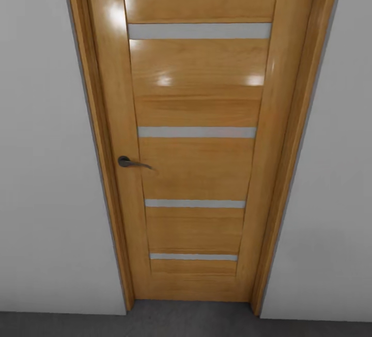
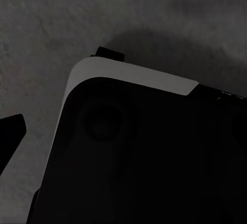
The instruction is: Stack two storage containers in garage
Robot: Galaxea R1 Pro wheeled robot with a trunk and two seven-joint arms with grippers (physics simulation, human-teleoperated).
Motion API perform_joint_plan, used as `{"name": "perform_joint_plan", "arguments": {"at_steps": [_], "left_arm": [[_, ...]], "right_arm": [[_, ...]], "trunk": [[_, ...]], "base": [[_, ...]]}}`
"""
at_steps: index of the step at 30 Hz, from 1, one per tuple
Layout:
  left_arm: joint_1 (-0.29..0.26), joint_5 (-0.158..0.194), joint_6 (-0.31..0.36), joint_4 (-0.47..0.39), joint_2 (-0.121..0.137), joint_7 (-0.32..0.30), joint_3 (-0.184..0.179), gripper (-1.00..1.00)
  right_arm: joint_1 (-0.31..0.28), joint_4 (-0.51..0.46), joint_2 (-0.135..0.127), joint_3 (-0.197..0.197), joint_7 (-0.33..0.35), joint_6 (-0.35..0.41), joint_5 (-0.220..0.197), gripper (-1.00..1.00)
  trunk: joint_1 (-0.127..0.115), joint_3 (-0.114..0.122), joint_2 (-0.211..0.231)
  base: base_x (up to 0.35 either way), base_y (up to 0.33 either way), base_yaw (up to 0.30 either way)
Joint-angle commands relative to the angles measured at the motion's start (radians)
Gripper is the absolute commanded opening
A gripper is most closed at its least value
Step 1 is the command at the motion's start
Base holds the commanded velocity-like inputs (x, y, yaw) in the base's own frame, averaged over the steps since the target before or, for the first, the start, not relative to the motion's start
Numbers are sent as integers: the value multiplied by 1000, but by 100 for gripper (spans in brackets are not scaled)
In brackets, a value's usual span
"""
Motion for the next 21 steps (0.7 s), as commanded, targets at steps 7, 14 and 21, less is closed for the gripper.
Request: {"name": "perform_joint_plan", "arguments": {"at_steps": [7,14,21], "left_arm": [[0,0,-2,0,-2,0,7,100],[0,0,-2,0,-1,0,7,100],[0,1,-2,0,-2,0,7,100]], "right_arm": [[0,0,0,-3,-1,-10,9,100],[0,0,0,-3,-2,-12,10,100],[0,0,1,-3,0,-13,14,100]], "trunk": [[0,-1,0],[0,-1,0],[0,-1,0]], "base": [[0,0,22],[0,0,1],[0,0,0]]}}
